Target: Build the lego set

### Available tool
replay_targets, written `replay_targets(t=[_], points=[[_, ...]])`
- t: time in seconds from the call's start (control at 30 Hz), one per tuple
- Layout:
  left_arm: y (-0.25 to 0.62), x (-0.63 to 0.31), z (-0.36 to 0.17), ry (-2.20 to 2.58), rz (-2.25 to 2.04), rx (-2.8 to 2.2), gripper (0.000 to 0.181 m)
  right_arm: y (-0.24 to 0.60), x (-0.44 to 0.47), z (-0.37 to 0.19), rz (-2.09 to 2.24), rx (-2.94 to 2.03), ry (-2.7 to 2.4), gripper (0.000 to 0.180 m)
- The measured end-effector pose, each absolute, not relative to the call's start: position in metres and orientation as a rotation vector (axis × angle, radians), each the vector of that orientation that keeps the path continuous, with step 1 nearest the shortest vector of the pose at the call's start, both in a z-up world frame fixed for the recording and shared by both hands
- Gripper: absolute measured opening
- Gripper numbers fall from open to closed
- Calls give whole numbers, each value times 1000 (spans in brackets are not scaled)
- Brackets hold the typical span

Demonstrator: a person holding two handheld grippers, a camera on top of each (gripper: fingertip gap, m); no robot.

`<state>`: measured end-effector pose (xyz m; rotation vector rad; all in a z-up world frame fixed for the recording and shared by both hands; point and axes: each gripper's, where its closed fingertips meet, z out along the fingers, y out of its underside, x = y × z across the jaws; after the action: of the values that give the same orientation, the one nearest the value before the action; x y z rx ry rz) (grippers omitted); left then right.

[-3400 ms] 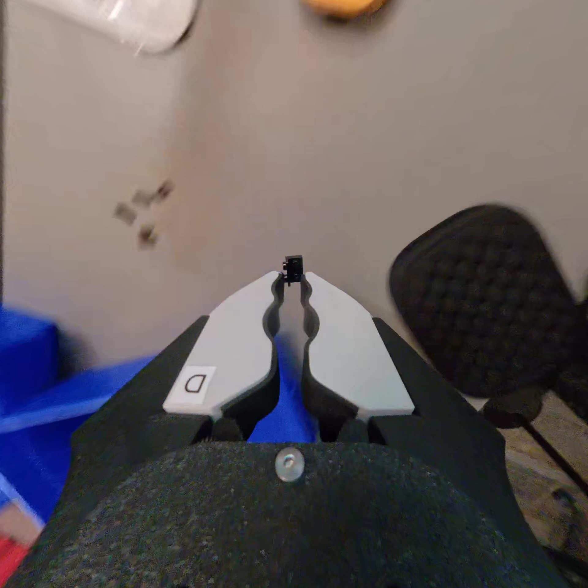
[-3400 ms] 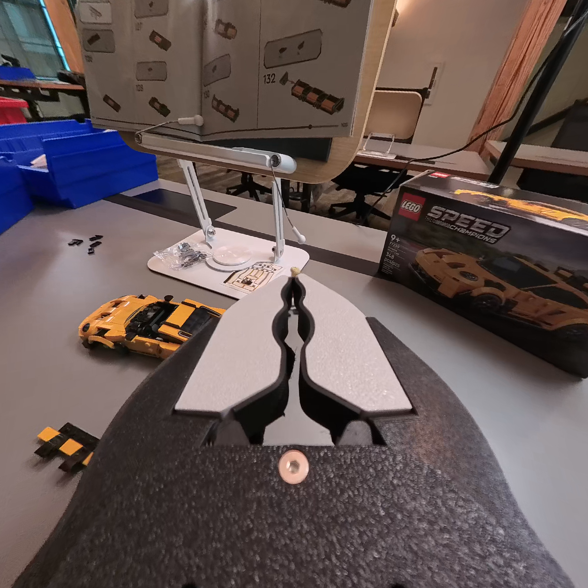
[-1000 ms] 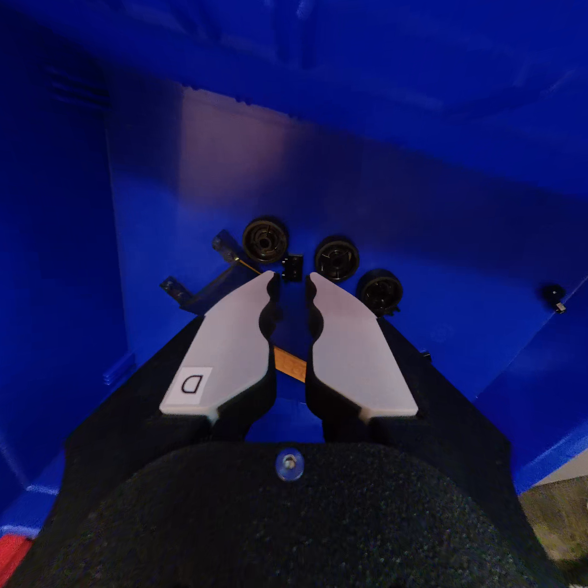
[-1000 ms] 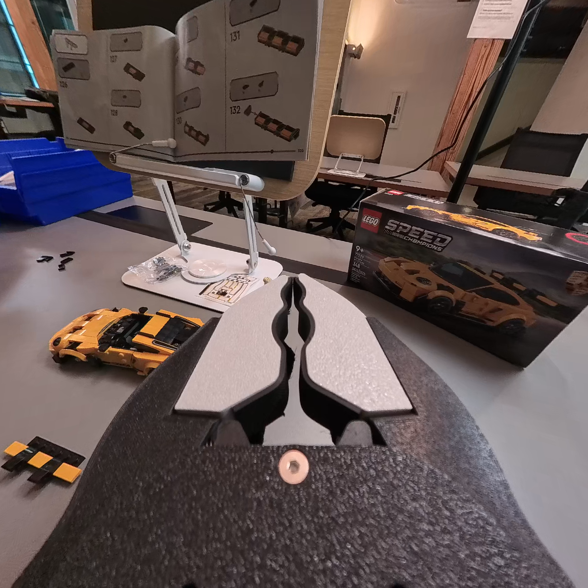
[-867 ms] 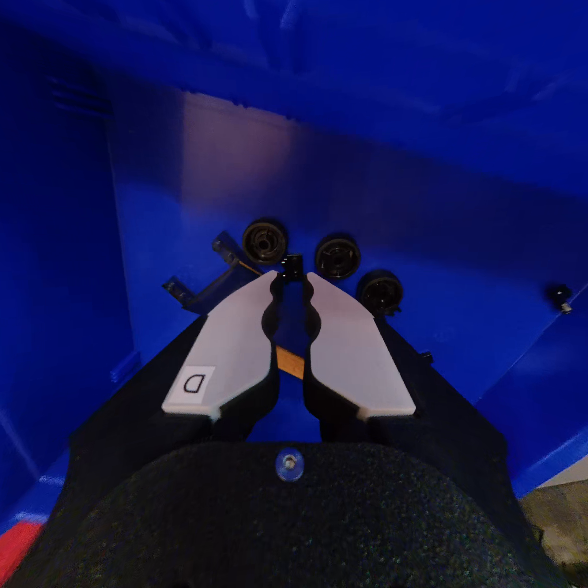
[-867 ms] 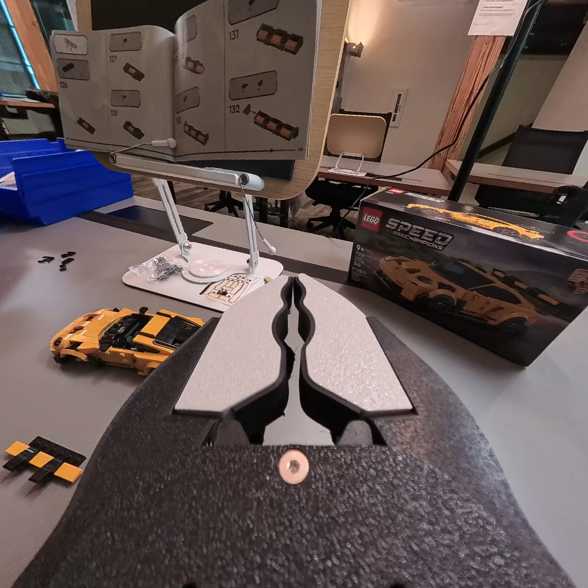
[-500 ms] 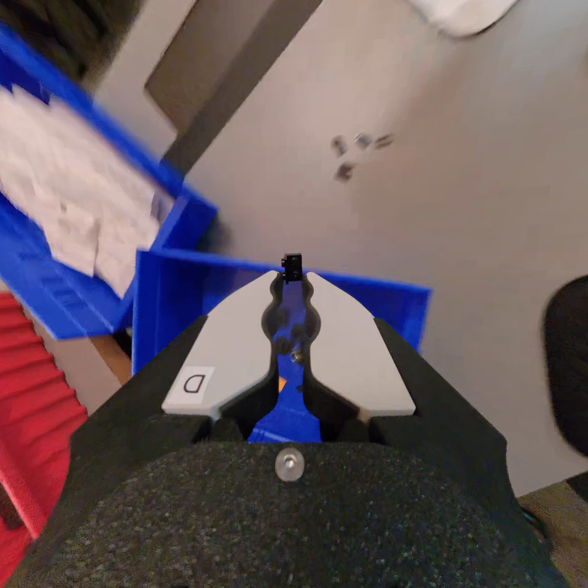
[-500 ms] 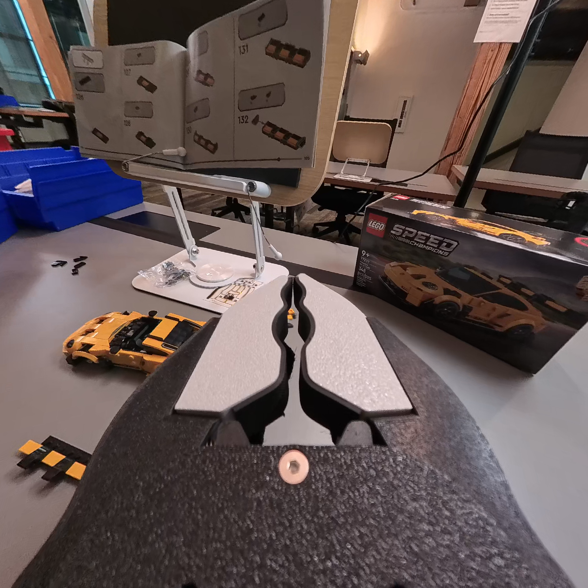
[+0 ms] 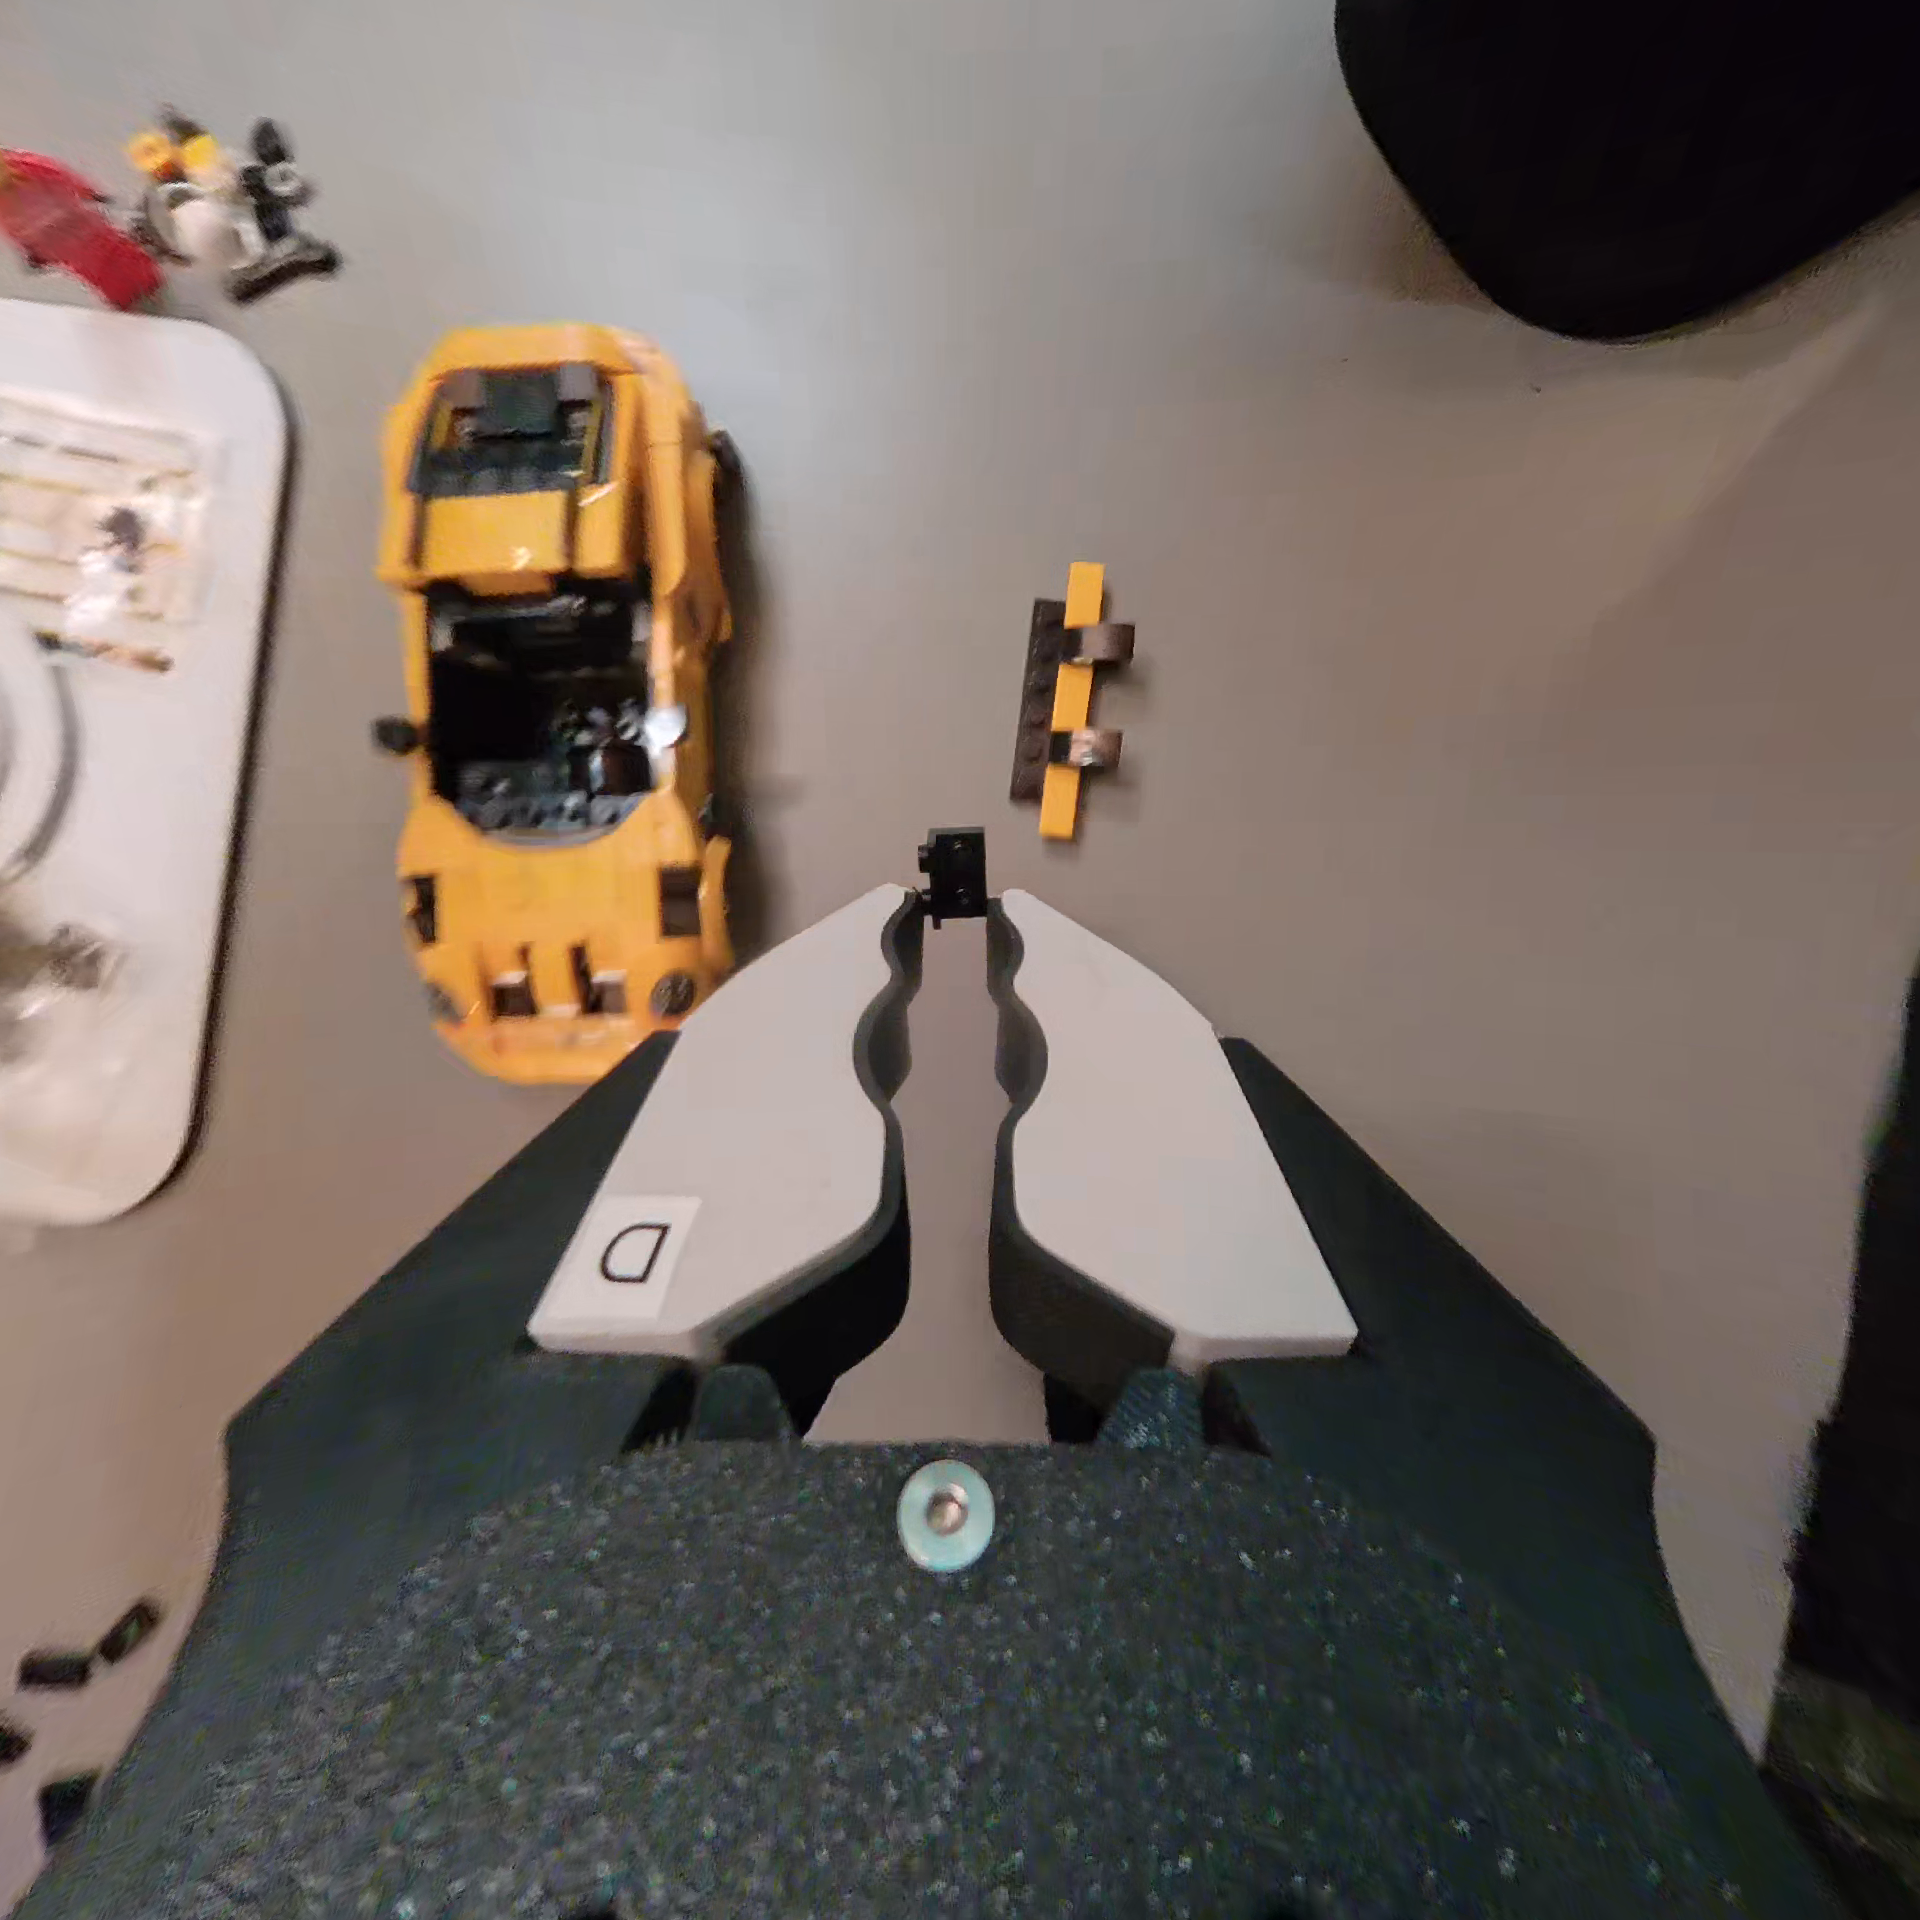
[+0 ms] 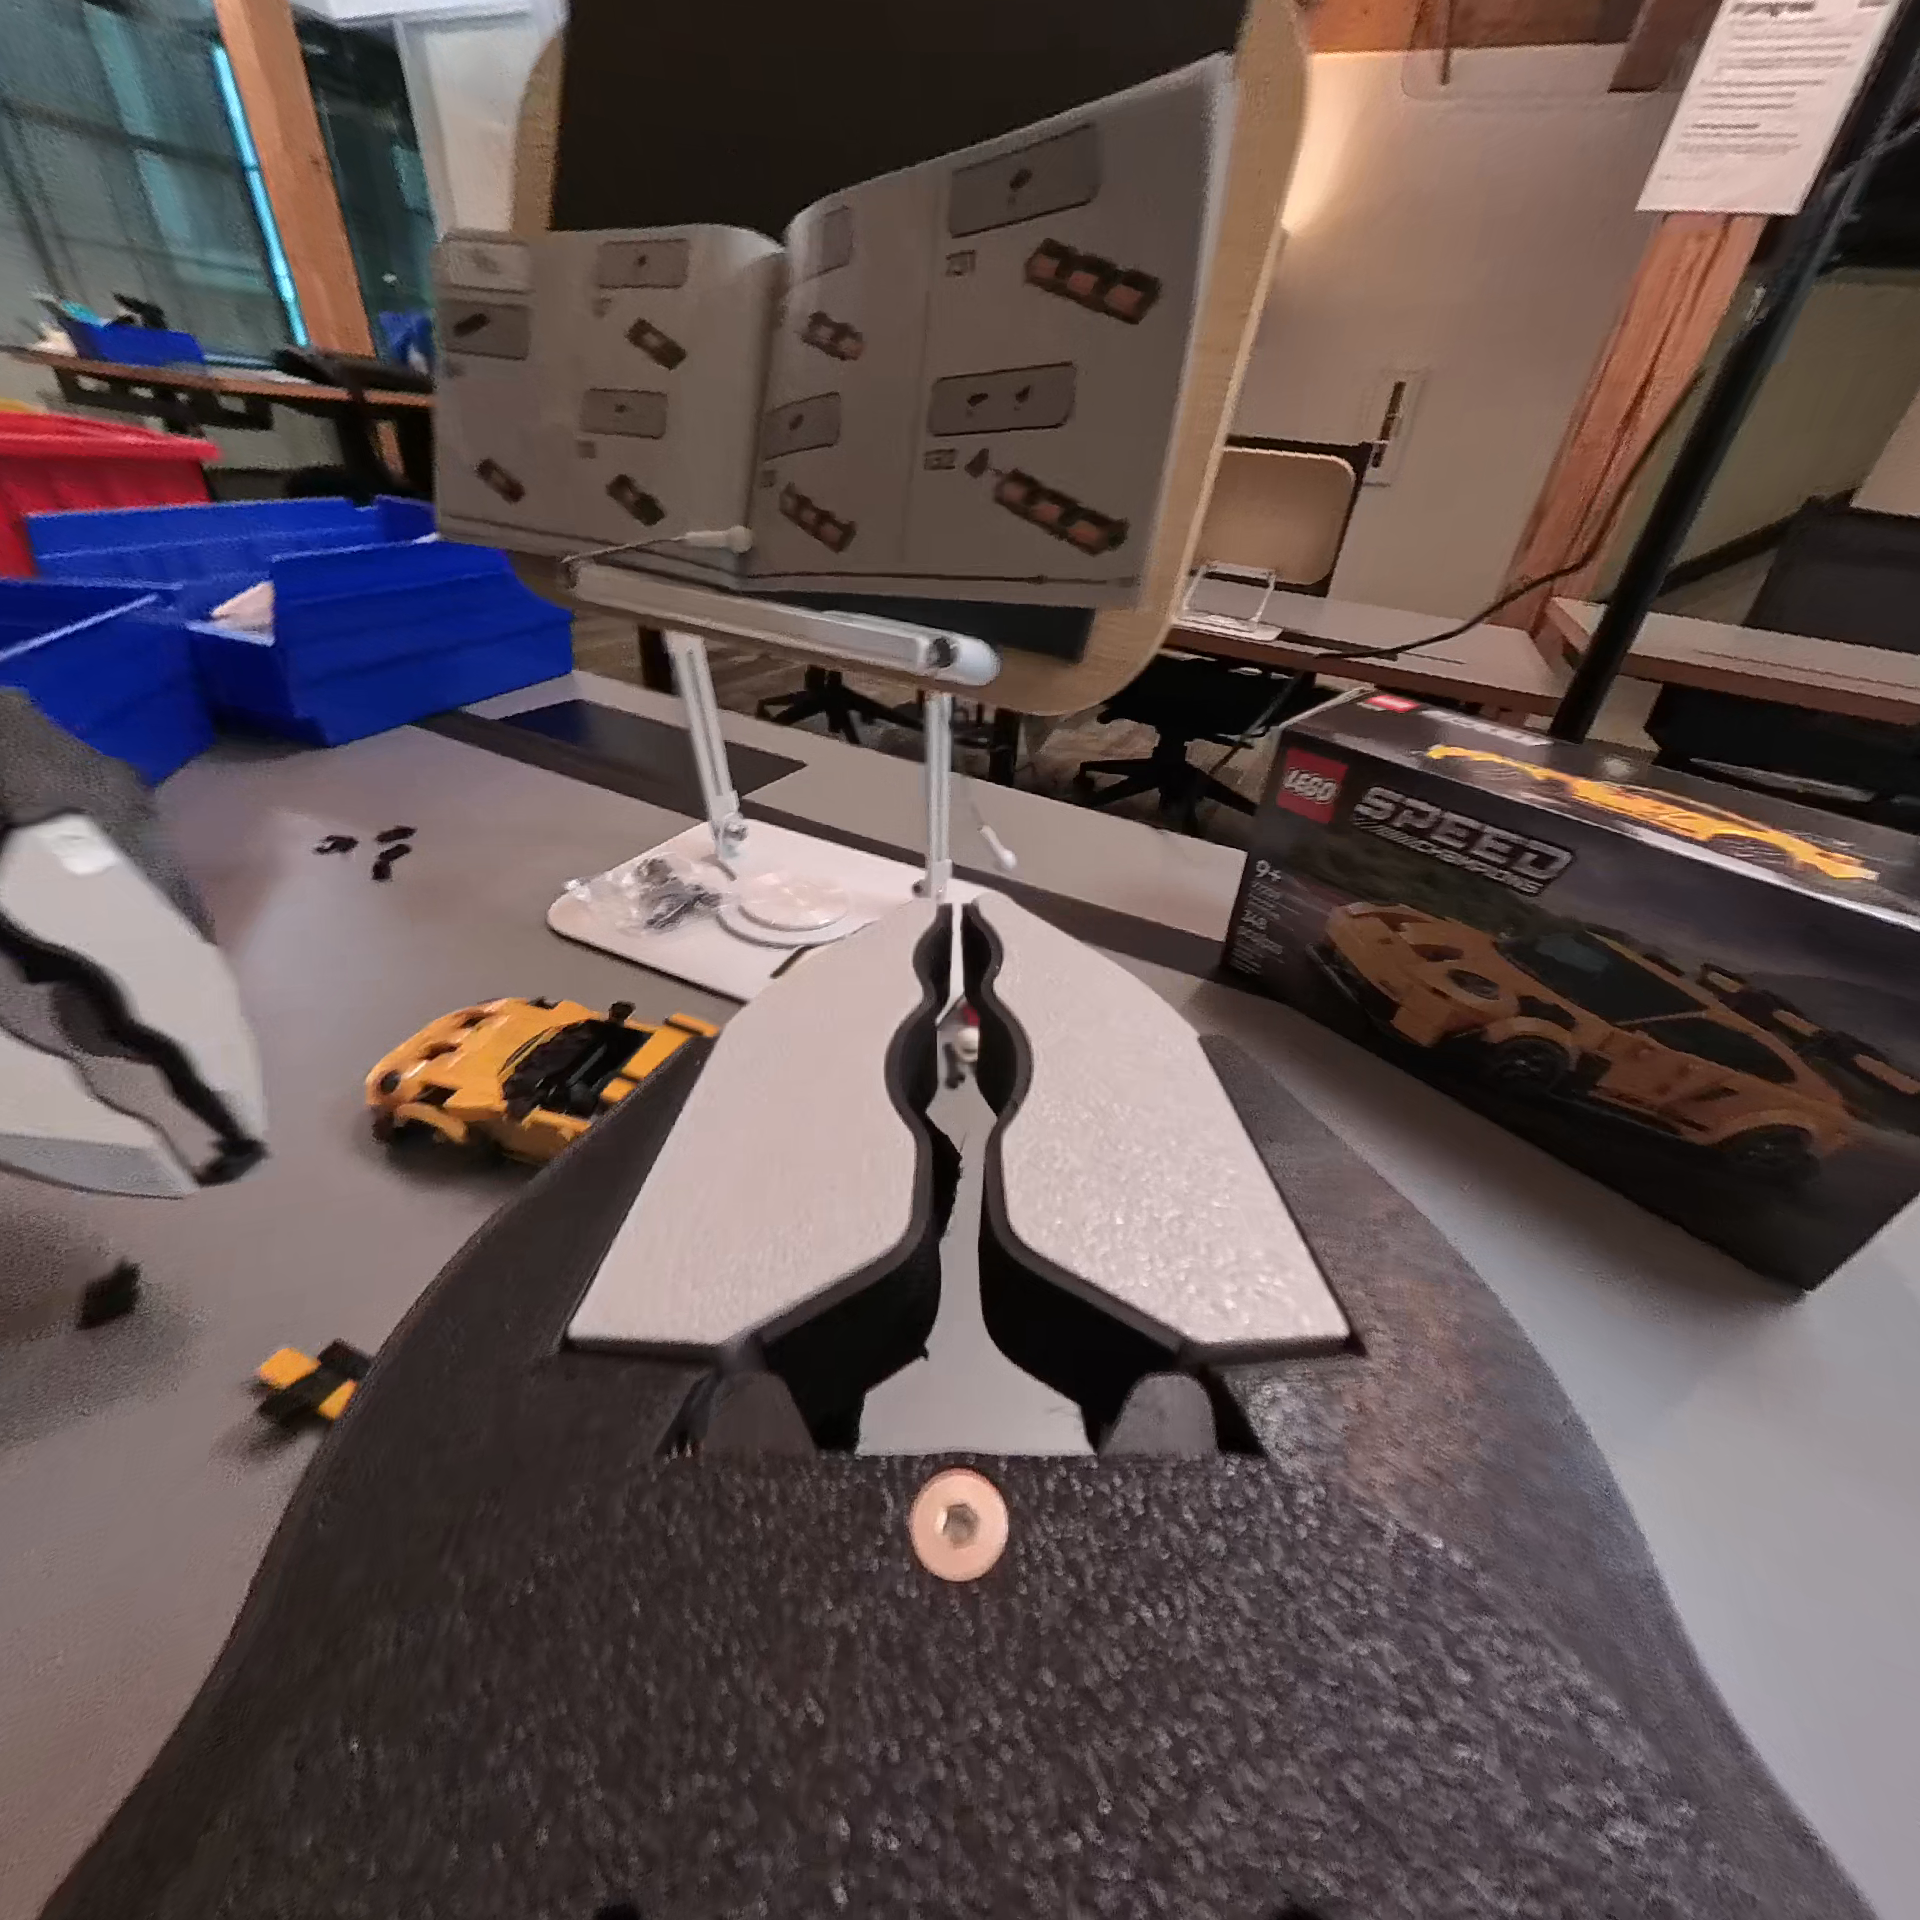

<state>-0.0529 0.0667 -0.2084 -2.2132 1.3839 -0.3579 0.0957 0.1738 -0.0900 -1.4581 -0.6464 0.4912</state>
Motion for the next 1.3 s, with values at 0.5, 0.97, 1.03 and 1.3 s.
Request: replay_targets(t=[0.5, 0.97, 1.03, 1.3], points=[[35, -11, -248, 1688, -406, -2221, 11, 155, 87, -119, 477, -1479, -779, 0], [23, 2, -249, 1723, -445, -2095, 25, 155, 76, -140, 469, -1534, -858, 0], [23, -2, -245, 1715, -451, -2086, 26, 154, 73, -143, 473, -1537, -877, 0], [47, -48, -228, 1523, -394, -2130, 25, 59, 17, -190, 757, -1434, -1587, 6]])
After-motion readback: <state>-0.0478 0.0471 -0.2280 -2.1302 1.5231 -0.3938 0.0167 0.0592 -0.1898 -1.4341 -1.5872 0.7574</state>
